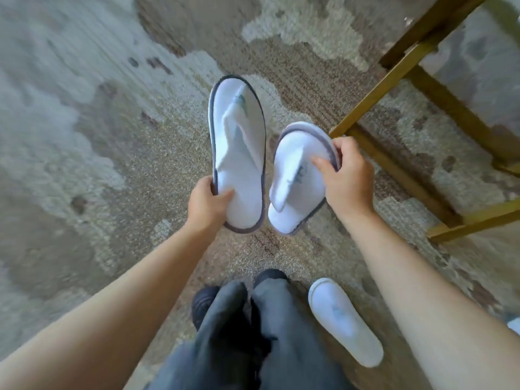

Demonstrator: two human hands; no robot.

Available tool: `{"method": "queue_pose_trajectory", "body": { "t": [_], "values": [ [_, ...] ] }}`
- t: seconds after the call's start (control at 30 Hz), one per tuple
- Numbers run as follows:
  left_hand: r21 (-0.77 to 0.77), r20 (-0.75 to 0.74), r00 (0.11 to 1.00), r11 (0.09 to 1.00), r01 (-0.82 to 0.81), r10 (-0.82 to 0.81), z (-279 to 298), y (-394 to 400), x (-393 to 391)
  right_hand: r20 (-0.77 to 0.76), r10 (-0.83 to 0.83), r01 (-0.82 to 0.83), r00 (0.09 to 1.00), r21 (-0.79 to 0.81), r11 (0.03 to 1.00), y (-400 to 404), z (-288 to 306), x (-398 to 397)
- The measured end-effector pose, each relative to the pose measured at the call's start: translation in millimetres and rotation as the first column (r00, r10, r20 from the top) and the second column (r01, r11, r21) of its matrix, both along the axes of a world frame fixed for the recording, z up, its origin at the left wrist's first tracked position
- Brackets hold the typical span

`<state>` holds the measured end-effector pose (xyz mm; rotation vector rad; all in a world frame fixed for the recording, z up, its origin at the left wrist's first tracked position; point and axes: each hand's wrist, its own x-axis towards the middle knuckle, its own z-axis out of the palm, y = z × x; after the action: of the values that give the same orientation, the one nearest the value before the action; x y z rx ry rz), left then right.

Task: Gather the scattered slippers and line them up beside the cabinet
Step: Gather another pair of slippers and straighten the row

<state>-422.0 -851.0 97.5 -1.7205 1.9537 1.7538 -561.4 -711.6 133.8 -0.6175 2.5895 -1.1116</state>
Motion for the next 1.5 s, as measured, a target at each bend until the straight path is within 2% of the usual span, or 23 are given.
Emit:
{"method": "queue_pose_trajectory", "body": {
  "t": [0.1,0.2,0.33,0.5,0.67,0.77,0.9,1.07,1.17,1.33,1.5],
  "values": [
    [-0.087,-0.044,0.999,0.996,-0.031,0.027,113.5,-11.8,13.2,0.003,-0.01,0.01,1.0,-0.106,0.994,-17.4,111.1,4.1],
    [-0.104,-0.107,0.993,0.993,-0.057,0.046,222.3,-11.5,19.3,-0.006,-0.039,0.037,0.999,-0.187,0.982,-19.5,219.0,8.4],
    [-0.121,-0.205,0.979,0.993,-0.007,-0.018,339.7,6.5,20.5,-0.053,-0.115,0.096,0.992,-0.271,0.958,2.4,339.1,15.1],
    [-0.122,-0.301,0.932,0.977,0.174,-0.204,429.0,46.6,9.0,-0.166,-0.307,0.248,0.937,-0.302,0.921,61.0,437.3,32.7],
    [-0.107,-0.34,0.828,0.893,0.436,-0.445,488.7,119.0,2.9,-0.169,-0.568,0.506,0.805,-0.305,0.807,167.3,499.4,73.9],
    [-0.15,-0.364,0.714,0.794,0.589,-0.598,515.0,177.2,-3.2,-0.186,-0.721,0.647,0.668,-0.334,0.686,241.0,528.2,106.2],
    [-0.169,-0.395,0.51,0.606,0.777,-0.764,541.5,274.4,3.1,-0.165,-0.88,0.787,0.445,-0.398,0.472,342.1,555.8,172.1],
    [-0.226,-0.379,0.181,0.281,0.933,-0.907,556.4,418.1,40.3,-0.124,-0.99,0.867,0.069,-0.483,0.121,465.7,569.5,286.2],
    [-0.259,-0.377,-0.004,0.102,0.96,-0.926,553.2,513.9,74.9,-0.116,-0.986,0.886,-0.121,-0.46,-0.055,540.4,562.9,355.6],
    [-0.272,-0.354,-0.225,-0.13,0.953,-0.908,537.9,674.6,147.6,-0.139,-0.94,0.888,-0.312,-0.395,-0.236,670.5,555.9,453.0],
    [-0.227,-0.366,-0.319,-0.248,0.942,-0.874,546.1,806.2,202.4,-0.166,-0.88,0.848,-0.445,-0.393,-0.355,774.8,563.5,524.7]
  ]
}}
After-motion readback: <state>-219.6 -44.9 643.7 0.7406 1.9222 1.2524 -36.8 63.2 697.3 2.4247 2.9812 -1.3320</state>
